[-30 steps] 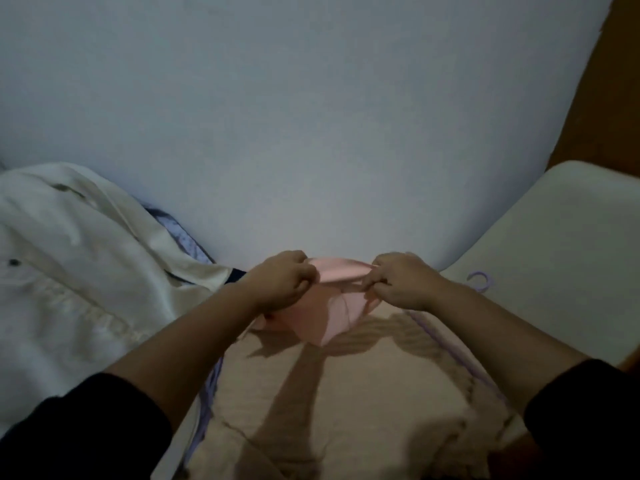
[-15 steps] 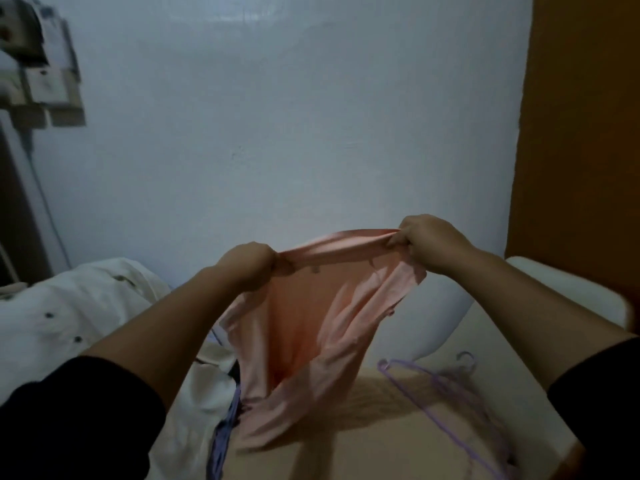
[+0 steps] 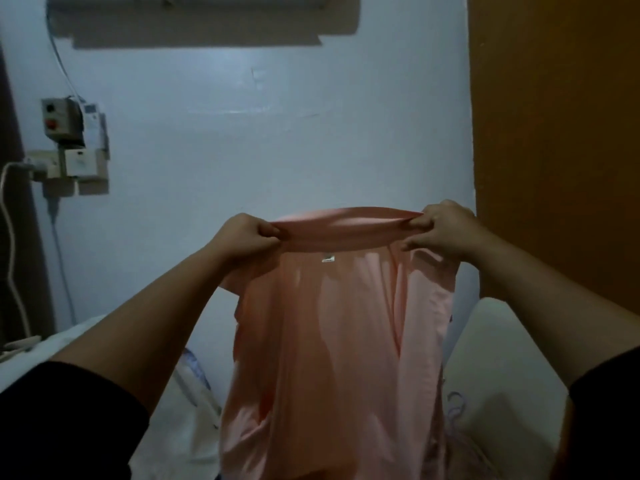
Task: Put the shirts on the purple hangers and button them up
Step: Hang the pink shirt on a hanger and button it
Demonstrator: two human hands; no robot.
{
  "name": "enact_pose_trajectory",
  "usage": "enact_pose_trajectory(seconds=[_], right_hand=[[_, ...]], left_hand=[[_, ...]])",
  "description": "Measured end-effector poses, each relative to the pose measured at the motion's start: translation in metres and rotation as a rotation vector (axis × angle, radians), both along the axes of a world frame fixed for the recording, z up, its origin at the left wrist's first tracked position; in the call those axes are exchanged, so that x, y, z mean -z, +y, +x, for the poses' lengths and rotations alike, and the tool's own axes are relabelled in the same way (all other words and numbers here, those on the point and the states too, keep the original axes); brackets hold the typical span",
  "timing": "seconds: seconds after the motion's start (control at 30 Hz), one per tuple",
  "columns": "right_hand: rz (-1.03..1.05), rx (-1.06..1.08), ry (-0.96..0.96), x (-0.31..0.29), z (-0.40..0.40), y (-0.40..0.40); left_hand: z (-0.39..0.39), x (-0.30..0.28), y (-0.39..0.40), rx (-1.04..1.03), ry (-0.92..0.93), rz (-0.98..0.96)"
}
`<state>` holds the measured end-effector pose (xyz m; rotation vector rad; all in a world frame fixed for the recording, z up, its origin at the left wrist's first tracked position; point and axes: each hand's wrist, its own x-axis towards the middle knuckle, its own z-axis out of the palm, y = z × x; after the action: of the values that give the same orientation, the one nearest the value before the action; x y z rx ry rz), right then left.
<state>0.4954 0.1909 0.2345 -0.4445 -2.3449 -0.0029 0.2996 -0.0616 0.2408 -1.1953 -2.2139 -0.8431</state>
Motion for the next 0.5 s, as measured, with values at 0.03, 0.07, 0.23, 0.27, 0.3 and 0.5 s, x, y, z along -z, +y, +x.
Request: enact_pose_trajectory(seconds=[0.03, 0.07, 0.23, 0.27, 0.3, 0.5], right_hand=[[-0.03, -0.035, 0.04, -0.006, 0.006, -0.004], [-0.047, -0.066, 0.079, -0.013, 0.011, -0.007], [0.009, -0.136, 0.18, -0.042, 0.031, -0.018], [0.027, -0.145, 0.19, -0.046, 0.035, -0.021], [0.042, -0.153, 0.195, -0.05, 0.037, -0.023], [0.031, -0.191, 0.138, -0.05, 0.027, -0.03]], left_hand=[[0.006, -0.007, -0.006, 0.019, -0.011, 0.027], [0.011, -0.014, -0.011, 0.035, -0.012, 0.032], [0.033, -0.045, -0.036, 0.019, 0.052, -0.039], [0.035, -0.051, -0.04, 0.01, 0.077, -0.049], [0.036, -0.057, -0.045, 0.009, 0.095, -0.06], [0.027, -0.061, -0.062, -0.024, 0.02, -0.102]])
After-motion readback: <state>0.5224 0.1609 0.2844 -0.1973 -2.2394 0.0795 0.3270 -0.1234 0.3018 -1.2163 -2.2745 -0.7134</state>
